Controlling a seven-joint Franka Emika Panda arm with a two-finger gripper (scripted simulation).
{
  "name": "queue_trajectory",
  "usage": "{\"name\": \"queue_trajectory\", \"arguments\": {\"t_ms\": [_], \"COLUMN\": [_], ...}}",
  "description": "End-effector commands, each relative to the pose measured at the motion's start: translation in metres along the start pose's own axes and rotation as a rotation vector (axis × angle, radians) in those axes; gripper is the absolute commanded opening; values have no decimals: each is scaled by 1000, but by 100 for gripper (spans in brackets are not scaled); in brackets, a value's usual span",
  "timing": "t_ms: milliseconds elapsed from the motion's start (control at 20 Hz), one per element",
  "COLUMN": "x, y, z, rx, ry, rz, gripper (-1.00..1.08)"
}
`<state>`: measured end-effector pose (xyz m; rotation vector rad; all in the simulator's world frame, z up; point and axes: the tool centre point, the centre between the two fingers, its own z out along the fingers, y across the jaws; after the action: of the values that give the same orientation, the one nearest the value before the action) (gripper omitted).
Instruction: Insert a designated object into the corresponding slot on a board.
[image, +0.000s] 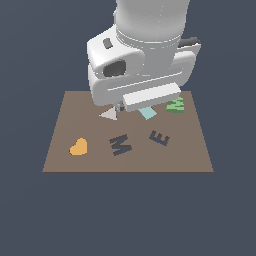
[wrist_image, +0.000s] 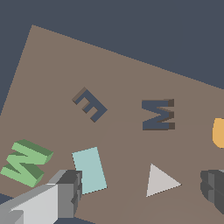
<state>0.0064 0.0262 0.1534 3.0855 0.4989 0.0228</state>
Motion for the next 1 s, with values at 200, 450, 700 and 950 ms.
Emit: {"name": "queue_trajectory", "arguments": {"t_ms": [200, 450, 700, 950], "x": [10, 8, -2, -15], "y": [-43, -82, -114, -137], "z": [25, 48, 67, 82], "rx": [7, 13, 17, 21], "ry": [1, 1, 2, 2], "rz": [-289, -550, -769, -941], "gripper": [100, 100, 100, 100]}}
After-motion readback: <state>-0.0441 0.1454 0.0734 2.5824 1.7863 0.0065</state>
